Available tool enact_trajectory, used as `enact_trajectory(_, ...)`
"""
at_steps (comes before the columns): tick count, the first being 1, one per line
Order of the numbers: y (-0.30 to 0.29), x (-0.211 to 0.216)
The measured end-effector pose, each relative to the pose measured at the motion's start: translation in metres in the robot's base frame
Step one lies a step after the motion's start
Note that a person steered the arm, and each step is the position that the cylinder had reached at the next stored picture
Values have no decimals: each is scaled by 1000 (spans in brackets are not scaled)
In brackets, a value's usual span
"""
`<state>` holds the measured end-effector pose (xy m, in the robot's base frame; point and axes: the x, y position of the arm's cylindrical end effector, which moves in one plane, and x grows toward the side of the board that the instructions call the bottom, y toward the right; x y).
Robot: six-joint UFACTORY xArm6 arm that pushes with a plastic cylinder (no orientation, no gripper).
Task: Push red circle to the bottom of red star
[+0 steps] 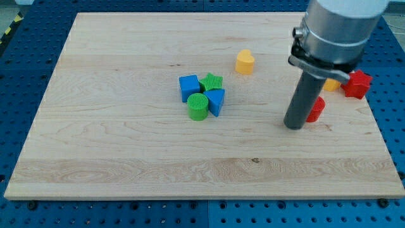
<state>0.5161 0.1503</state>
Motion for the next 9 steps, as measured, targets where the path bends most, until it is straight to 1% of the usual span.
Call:
enact_trajectory(1, 0, 5)
enact_trajectory(2, 0, -28)
enact_trajectory(3, 0, -77)
enact_trajectory(4, 0, -118)
enact_trajectory(5, 3, -116)
enact_trajectory(6, 1, -91)
enact_trajectory(8, -2, 0)
enact_trajectory(9, -2, 34)
